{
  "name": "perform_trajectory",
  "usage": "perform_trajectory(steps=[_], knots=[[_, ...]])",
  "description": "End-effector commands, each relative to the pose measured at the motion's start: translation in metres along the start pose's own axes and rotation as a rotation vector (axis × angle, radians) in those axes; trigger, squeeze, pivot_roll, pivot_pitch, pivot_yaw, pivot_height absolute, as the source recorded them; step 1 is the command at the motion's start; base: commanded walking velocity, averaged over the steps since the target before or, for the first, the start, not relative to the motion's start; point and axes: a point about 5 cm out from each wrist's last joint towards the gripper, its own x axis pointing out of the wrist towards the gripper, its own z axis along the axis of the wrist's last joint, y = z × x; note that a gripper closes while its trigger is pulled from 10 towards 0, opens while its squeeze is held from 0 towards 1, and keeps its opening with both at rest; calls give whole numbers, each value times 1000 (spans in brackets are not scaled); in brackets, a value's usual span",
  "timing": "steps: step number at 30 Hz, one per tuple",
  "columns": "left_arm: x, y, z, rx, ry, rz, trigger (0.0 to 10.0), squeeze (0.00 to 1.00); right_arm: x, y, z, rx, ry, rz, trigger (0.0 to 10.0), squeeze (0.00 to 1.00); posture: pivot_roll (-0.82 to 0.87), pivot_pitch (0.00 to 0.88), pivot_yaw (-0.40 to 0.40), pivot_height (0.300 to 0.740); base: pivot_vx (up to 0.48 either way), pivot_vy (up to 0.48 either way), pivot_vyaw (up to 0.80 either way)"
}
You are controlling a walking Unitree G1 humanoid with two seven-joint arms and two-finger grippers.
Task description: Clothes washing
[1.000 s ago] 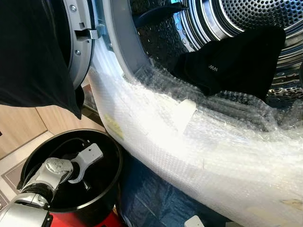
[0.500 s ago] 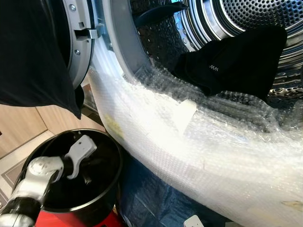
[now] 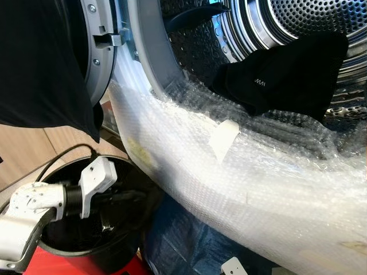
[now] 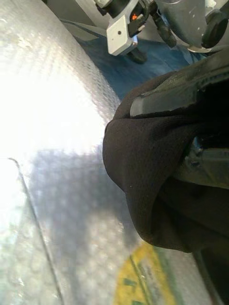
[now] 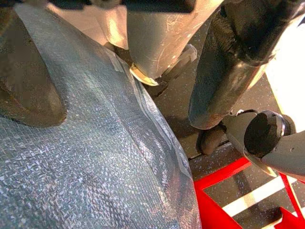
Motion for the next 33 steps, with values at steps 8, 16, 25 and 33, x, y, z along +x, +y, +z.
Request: perform_trajectory(steps=[8, 16, 25, 33], knots=[[67, -13, 45, 47, -185, -208, 0, 0, 3, 3, 12, -4, -29, -1, 10000, 0, 145, 31, -72, 740, 0, 0, 0], [107, -36, 69, 73, -263, -371, 0, 0, 1, -1, 9, 7, -32, -11, 10000, 0, 124, 39, -66, 740, 0, 0, 0], [85, -59, 61, -15, -252, -411, 0, 0, 1, 2, 3, 32, -30, -13, 10000, 0, 117, 68, -47, 740, 0, 0, 0], [37, -77, 63, -96, -280, -507, 0, 0, 0, 5, -3, 9, -6, 8, 10000, 0, 184, 107, -38, 740, 0, 0, 0]])
